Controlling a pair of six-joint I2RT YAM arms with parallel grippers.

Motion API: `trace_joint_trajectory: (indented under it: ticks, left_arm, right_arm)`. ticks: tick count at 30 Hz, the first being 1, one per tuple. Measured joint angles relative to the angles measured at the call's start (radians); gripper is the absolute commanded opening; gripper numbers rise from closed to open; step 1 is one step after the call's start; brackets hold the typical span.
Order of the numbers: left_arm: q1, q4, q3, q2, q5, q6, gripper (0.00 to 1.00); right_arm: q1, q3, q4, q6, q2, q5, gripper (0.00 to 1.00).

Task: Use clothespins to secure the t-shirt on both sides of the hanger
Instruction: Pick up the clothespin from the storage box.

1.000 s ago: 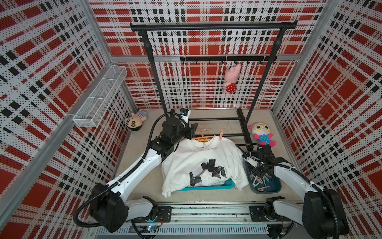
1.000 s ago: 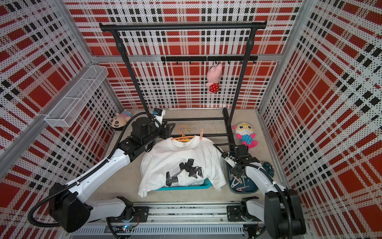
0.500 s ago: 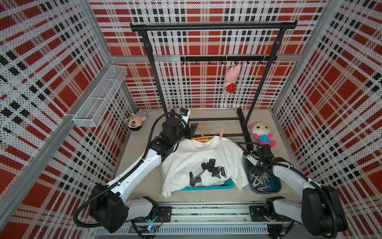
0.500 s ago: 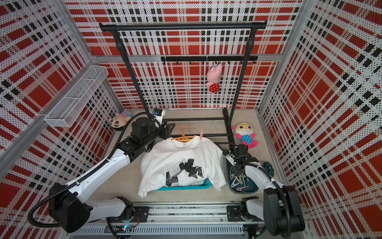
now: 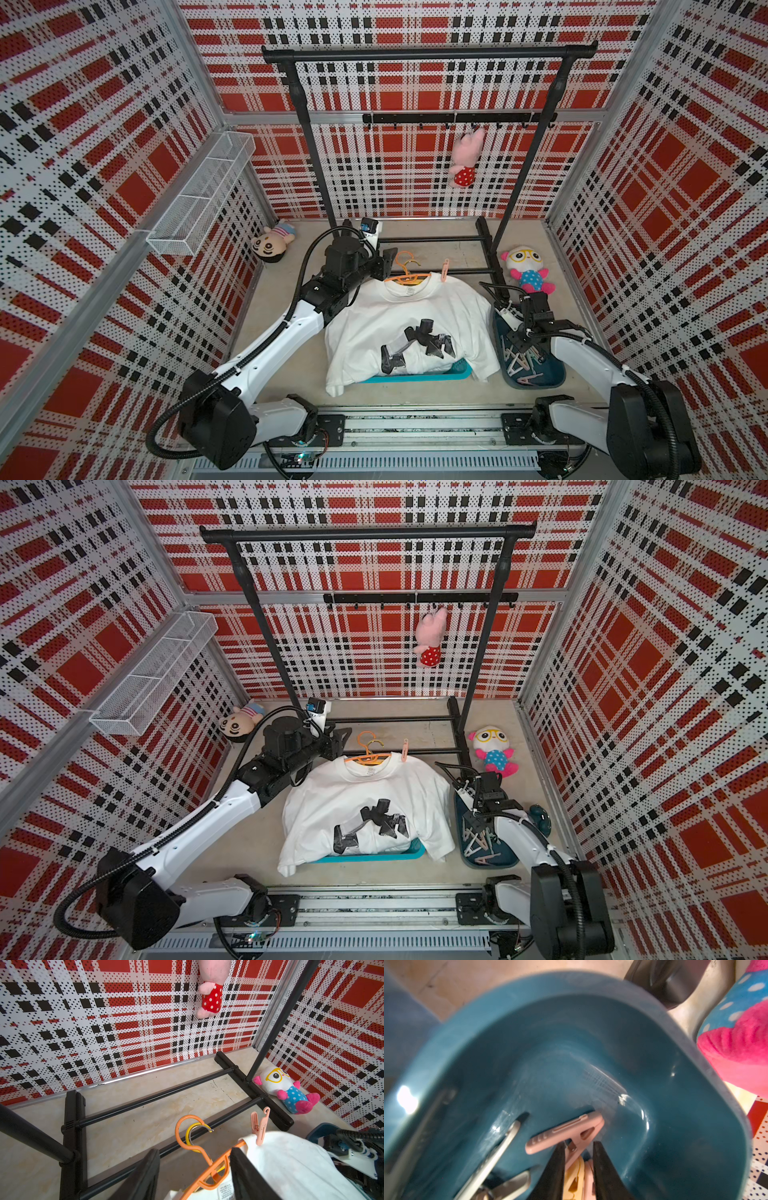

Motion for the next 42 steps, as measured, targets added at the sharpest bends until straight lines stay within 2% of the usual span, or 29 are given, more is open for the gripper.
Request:
trace_joint_trajectory:
  ticks: [6, 8, 9, 13, 19, 29, 42]
  left_arm:
    - [0.0, 0.003, -0.002, -0.01, 0.0, -0.001, 0.57]
    - [0.0, 0.008, -0.003, -0.014, 0.0, -0.002, 0.57]
    - [0.0, 0.014, -0.007, -0.018, 0.001, -0.003, 0.57]
    - [0.005, 0.034, -0.03, -0.042, 0.0, -0.009, 0.58]
    - [0.011, 0.053, -0.037, -0.049, 0.0, -0.014, 0.57]
    - [0.018, 0.054, -0.037, -0.049, -0.002, -0.017, 0.58]
    - [0.018, 0.067, -0.042, -0.053, 0.019, -0.008, 0.58]
  right_arm:
    - [-0.002, 0.004, 0.0, 0.048, 0.025, 0.008, 0.44]
    - [-0.003, 0.01, -0.002, 0.066, 0.025, 0.007, 0.44]
    - [-0.003, 0.011, -0.004, 0.072, 0.025, 0.004, 0.43]
    - [-0.003, 0.013, -0.014, 0.09, 0.029, -0.016, 0.26]
    - [-0.003, 0.023, -0.023, 0.101, 0.062, -0.043, 0.18]
    - [-0.003, 0.028, -0.022, 0.107, 0.037, -0.076, 0.0]
    - [-0.003, 0.011, -0.021, 0.09, -0.066, -0.077, 0.0]
